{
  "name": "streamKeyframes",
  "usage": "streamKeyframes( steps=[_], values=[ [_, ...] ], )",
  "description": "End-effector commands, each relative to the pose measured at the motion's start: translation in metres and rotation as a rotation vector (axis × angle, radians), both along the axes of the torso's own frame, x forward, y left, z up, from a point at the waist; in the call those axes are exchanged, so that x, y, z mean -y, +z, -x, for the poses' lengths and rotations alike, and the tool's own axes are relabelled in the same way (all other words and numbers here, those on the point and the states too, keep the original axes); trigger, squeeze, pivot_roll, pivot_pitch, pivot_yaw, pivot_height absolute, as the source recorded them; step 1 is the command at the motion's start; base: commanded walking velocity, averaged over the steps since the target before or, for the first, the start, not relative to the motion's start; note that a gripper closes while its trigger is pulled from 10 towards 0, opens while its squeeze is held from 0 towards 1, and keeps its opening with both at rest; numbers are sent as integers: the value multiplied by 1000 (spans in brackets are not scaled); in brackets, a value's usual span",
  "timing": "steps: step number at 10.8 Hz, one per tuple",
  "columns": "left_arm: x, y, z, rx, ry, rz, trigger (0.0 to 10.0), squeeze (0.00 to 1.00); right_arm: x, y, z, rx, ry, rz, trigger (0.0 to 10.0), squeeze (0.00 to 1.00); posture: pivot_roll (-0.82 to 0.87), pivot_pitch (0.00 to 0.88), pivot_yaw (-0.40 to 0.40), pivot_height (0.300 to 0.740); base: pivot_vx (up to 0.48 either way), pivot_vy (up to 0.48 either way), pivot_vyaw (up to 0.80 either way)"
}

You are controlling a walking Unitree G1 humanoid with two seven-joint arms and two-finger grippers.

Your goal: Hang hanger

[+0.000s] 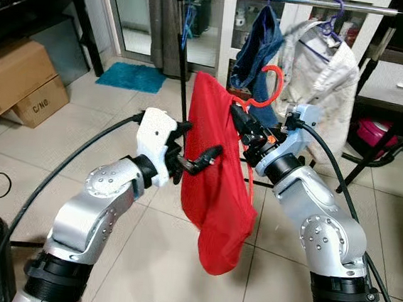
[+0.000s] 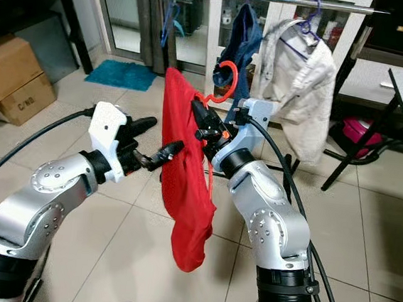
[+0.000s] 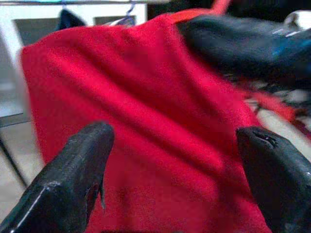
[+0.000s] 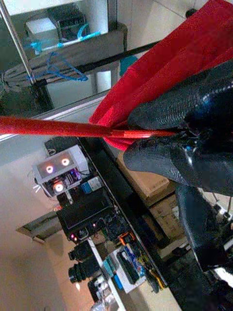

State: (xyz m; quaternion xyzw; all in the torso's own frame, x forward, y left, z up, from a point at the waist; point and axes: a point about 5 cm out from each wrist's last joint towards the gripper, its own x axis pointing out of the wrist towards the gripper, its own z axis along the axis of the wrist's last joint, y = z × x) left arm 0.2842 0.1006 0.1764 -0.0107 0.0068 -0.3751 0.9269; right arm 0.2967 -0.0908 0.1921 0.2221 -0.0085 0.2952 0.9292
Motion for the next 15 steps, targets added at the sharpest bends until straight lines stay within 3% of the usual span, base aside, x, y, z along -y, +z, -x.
streamKeyframes(
  steps=[1,3,5,6,7,15],
  values=[
    [5,7,-1,28,-36,9,4667,0,-6,12,4,53,40,-11,10000,0,-62,32,69,740,0,0,0],
    [10,7,-5,24,-58,5,3059,0,-7,12,6,61,55,-11,10000,0,-63,31,70,740,0,0,0],
    [12,5,-9,17,-61,-4,2980,0,-9,14,5,69,61,-15,10000,0,-66,24,76,740,0,0,0],
    [12,4,-11,12,-64,-12,1059,0,-9,14,5,72,62,-18,10000,0,-68,23,77,740,0,0,0],
    [12,3,-11,8,-67,-16,0,0,-9,14,5,72,63,-21,10000,0,-69,23,77,740,0,0,0],
    [11,0,-13,12,-63,-22,0,0,-9,14,5,68,60,-38,10000,0,-71,13,77,740,0,0,0]
  ],
)
